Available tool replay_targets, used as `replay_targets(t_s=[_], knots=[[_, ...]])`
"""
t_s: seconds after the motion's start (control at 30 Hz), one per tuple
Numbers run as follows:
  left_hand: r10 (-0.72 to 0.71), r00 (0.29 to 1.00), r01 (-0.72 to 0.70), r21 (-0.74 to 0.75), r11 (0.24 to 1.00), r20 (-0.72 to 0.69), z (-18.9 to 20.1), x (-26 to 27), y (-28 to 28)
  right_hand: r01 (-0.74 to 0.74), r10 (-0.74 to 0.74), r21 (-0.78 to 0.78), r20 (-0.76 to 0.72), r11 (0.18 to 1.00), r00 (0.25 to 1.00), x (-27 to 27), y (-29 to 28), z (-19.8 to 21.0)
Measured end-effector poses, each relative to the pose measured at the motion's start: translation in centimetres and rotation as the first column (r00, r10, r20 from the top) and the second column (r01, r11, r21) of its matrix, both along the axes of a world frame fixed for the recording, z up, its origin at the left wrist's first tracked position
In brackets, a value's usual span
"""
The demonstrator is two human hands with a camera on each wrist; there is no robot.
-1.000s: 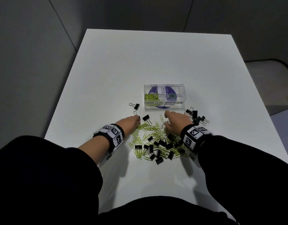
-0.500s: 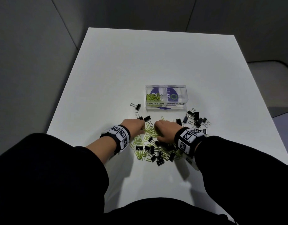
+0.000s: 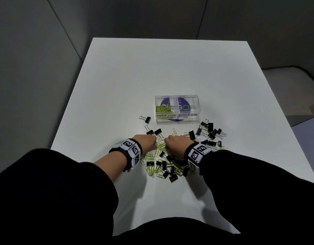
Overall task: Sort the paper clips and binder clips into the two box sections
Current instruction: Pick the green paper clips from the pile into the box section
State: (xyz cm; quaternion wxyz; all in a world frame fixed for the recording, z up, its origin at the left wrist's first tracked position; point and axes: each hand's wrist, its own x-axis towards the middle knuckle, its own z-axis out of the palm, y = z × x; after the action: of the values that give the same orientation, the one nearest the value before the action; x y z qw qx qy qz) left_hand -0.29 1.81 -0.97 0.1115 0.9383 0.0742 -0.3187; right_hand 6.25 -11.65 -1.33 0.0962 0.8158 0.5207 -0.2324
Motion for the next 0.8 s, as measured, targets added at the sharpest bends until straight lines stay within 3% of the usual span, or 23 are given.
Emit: replay_targets(t_s=[0.33,0.53,0.67,0.8], knots=[[0.114,0.991,-0.099,-0.195,0.976,0.068,0.1,0.3,1.2,0.238,-0.207,0.110,-0.235,0.965,0.950,3.1,-0.7,1.0],[0.231,0.954,-0.169,-0.290,0.942,0.193,2.1,2.4,3.8,0.418,-0.321,0.332,-0.310,0.845,0.895,6.4,0.4,4.3],[0.269,0.927,-0.193,-0.281,0.940,0.263,4.2,5.1,5.9,0.475,-0.403,0.465,-0.252,0.747,0.880,8.6,2.8,5.2],[0.237,0.919,-0.169,-0.228,0.959,0.316,5.4,7.8,7.0,0.475,-0.428,0.384,-0.206,0.792,0.880,10.0,6.0,4.5]])
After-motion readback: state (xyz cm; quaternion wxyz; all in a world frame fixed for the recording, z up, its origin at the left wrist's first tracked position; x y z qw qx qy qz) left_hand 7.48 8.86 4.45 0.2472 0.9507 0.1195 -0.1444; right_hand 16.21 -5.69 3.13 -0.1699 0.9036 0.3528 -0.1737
